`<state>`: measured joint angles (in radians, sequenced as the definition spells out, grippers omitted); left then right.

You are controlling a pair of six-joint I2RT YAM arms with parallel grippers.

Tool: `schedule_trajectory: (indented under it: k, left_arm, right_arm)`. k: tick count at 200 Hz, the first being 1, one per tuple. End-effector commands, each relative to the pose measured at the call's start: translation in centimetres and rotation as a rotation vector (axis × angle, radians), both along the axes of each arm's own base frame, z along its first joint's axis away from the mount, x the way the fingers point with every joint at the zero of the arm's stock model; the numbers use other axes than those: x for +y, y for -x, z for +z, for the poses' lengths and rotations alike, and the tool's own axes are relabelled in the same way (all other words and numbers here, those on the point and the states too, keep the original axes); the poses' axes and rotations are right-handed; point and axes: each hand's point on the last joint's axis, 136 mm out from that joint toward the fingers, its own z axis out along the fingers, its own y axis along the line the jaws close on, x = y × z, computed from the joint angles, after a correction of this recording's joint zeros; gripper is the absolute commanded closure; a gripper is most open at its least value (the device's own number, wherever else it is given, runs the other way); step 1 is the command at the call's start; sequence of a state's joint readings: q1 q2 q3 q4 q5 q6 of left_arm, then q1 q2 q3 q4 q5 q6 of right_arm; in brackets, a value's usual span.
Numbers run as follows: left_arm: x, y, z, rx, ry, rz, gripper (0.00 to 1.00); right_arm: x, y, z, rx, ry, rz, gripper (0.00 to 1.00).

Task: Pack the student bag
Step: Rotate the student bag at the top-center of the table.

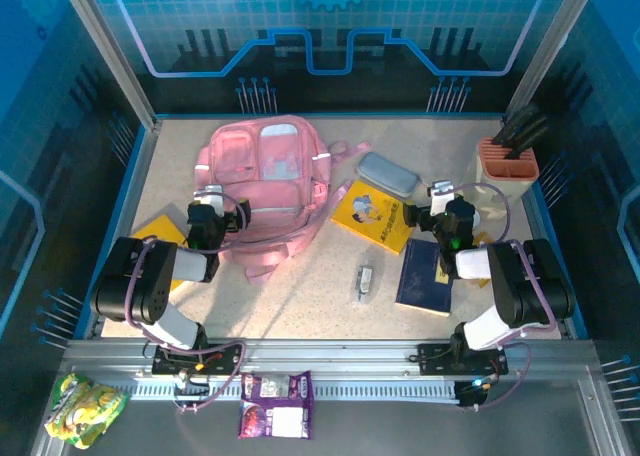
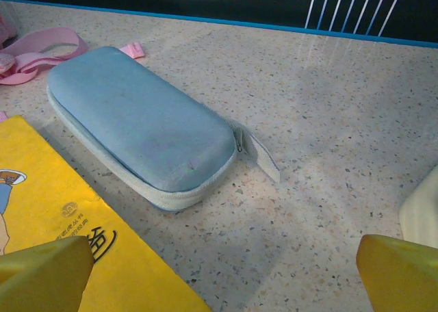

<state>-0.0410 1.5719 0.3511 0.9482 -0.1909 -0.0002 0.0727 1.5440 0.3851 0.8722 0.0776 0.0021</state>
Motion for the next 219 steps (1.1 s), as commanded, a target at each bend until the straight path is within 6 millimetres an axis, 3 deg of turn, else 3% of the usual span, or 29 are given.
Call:
schedule_trajectory:
  k: [1, 219]
  left_arm:
    - [0.36, -0.66, 1.38, -0.039, 0.004, 0.012, 0.01]
    - [0.35, -0.66, 1.37, -0.039, 0.003, 0.012, 0.01]
  right_arm:
    - [-0.1, -0.58, 1.0, -0.031, 0.002, 0.008, 0.0]
    - [0.25, -0.49, 1.05, -0.039, 0.022, 0.015, 0.0]
